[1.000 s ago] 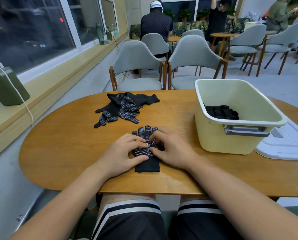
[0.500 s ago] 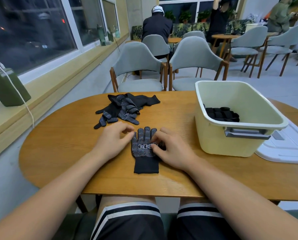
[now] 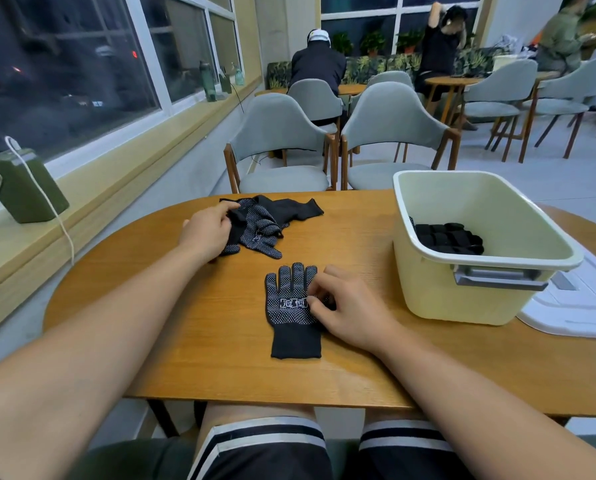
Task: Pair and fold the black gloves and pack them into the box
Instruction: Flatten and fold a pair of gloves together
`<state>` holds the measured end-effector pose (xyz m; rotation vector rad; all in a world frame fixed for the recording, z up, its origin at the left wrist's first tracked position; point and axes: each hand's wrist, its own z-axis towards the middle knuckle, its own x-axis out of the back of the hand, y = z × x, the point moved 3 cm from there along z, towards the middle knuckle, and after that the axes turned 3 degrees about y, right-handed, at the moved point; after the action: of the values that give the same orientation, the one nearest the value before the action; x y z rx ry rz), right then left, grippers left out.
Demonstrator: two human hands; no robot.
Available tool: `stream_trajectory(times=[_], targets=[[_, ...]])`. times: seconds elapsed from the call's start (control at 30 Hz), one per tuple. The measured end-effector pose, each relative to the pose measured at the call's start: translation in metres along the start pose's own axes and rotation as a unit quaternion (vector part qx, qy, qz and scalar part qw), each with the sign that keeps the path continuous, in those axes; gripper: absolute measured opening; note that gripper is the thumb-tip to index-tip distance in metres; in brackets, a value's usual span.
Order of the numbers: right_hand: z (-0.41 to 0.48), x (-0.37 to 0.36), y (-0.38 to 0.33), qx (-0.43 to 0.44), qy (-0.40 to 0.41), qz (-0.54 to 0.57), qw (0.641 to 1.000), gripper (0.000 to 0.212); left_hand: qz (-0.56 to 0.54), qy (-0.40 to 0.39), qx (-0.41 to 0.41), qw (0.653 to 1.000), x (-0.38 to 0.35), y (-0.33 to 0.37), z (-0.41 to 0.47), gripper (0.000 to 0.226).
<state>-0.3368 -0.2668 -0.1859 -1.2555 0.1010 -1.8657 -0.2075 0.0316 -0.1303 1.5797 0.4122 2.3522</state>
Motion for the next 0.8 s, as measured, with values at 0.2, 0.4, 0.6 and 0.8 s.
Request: stream_trajectory(times=[0.2,0.4,0.6,0.8], targets=[[0.000,0.001,0.000,-0.001,-0.001,0.002,1.000,0.014,0.028,-0.066,0.022,0.997,-0.008,0.007,0.010,0.042],[0.001,0.001,0.000,-0.008,0.001,0.007,1.000,0.013,-0.092,-0.004,0.062,0.994,0.008,0.010,0.014,0.040],[0.001,0.000,0.001,-0.007,0.003,0.003,1.000,0.014,-0.066,0.058,0.035,0.996,0.051,0.014,0.028,0.038],[0.001,0.000,0.002,-0.005,0.007,0.002,1.000,0.013,-0.119,0.089,0.007,0.989,0.095,0.038,0.025,0.034]])
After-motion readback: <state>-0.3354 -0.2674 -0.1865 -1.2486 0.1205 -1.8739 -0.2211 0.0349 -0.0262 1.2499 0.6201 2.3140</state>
